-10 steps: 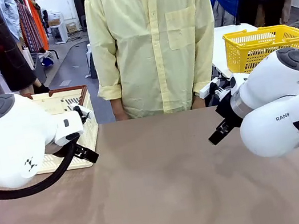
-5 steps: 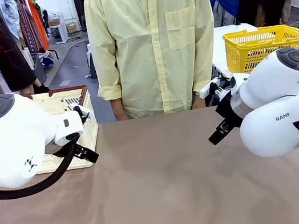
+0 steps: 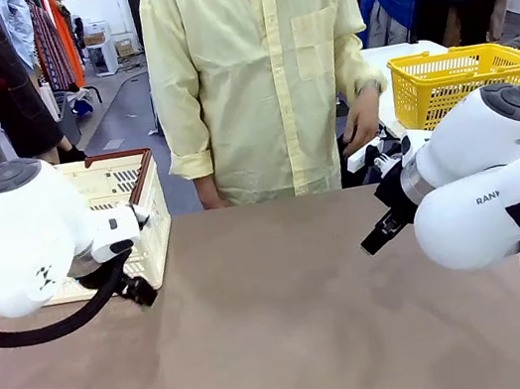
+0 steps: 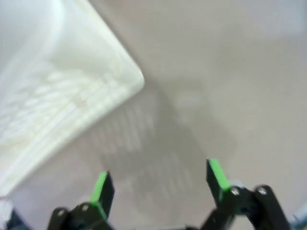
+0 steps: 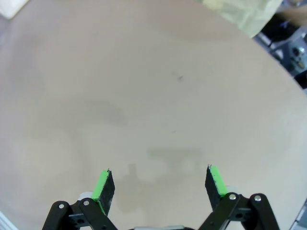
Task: Place the drinks into the Shopping basket.
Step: Pick up one drink and place it into the Shopping basket.
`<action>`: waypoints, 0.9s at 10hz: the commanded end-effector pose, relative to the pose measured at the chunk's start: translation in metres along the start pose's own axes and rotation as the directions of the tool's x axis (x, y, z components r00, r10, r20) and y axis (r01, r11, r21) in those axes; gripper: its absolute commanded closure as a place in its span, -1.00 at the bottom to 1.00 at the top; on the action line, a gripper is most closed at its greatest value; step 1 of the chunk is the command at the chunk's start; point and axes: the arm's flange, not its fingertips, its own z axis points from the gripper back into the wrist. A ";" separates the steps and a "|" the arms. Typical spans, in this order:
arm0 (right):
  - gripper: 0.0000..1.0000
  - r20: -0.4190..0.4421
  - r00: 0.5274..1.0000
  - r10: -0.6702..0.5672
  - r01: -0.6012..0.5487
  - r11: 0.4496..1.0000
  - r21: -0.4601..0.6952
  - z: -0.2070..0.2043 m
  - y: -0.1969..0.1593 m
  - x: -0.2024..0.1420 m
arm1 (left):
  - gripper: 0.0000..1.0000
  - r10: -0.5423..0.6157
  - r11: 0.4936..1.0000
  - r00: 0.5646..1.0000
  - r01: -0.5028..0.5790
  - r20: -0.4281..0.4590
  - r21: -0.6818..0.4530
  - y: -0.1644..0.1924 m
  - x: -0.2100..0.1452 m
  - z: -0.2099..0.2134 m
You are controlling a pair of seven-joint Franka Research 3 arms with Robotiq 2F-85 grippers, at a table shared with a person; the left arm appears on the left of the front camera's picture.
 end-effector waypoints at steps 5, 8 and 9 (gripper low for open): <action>-1.00 -0.317 0.847 -0.426 0.530 0.648 0.547 0.123 -0.048 -0.066 | -1.00 0.189 0.650 0.974 -0.221 -0.127 -0.727 -0.017 -0.040 0.139; -1.00 -0.265 0.761 -0.592 0.522 0.316 0.792 0.197 -0.130 -0.140 | -1.00 0.561 0.354 0.825 -0.160 0.072 -0.921 0.098 -0.119 0.206; -1.00 -0.198 0.694 -0.692 0.495 0.259 0.830 0.227 -0.156 -0.181 | -1.00 0.700 0.309 0.711 -0.220 0.065 -0.925 0.146 -0.166 0.215</action>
